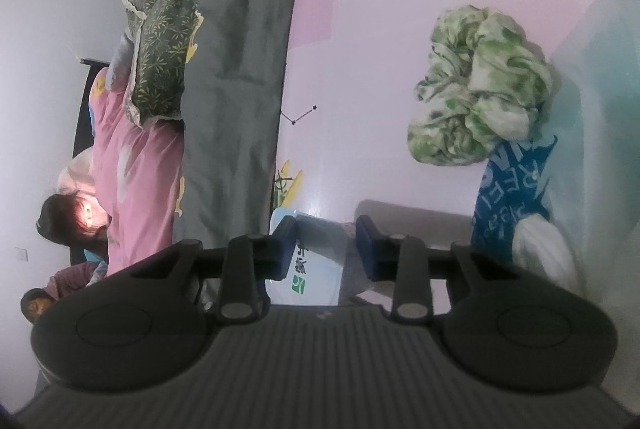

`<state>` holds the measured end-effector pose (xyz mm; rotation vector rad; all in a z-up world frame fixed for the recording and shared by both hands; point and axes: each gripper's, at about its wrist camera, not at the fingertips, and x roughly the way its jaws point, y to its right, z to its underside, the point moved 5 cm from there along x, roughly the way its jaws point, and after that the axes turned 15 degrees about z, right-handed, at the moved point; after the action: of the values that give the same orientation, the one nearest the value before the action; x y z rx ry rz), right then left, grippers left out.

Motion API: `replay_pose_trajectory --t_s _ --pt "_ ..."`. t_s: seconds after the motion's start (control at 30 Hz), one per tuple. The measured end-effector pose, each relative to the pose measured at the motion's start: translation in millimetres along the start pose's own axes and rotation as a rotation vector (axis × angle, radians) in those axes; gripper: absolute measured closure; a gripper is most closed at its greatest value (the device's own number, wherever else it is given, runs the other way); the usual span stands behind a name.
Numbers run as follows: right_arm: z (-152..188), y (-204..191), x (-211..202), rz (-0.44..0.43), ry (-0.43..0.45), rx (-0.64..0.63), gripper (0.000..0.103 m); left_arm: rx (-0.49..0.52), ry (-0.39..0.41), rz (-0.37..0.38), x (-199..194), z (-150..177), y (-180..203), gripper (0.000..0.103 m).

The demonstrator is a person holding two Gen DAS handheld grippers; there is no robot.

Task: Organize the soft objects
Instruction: 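Lift the yogurt cup off the bed with the right gripper, then carry the yogurt cup with the right gripper into the box and release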

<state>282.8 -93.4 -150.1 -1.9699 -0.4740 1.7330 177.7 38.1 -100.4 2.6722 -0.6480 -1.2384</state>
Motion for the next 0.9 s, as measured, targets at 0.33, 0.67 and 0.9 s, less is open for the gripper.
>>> replay_pose_trajectory --t_s 0.33,0.67,0.9 --pt "3 -2 -2 -0.008 0.006 -0.011 0.078 -0.07 -0.032 0.004 13 -4 -7 0.041" --pt "5 1 -6 -0.018 0.002 0.015 0.081 -0.116 -0.044 0.015 12 -7 -9 0.042" --pt "11 -4 -23 -0.058 0.009 0.017 0.081 -0.088 -0.001 0.006 -11 -17 7 0.042"
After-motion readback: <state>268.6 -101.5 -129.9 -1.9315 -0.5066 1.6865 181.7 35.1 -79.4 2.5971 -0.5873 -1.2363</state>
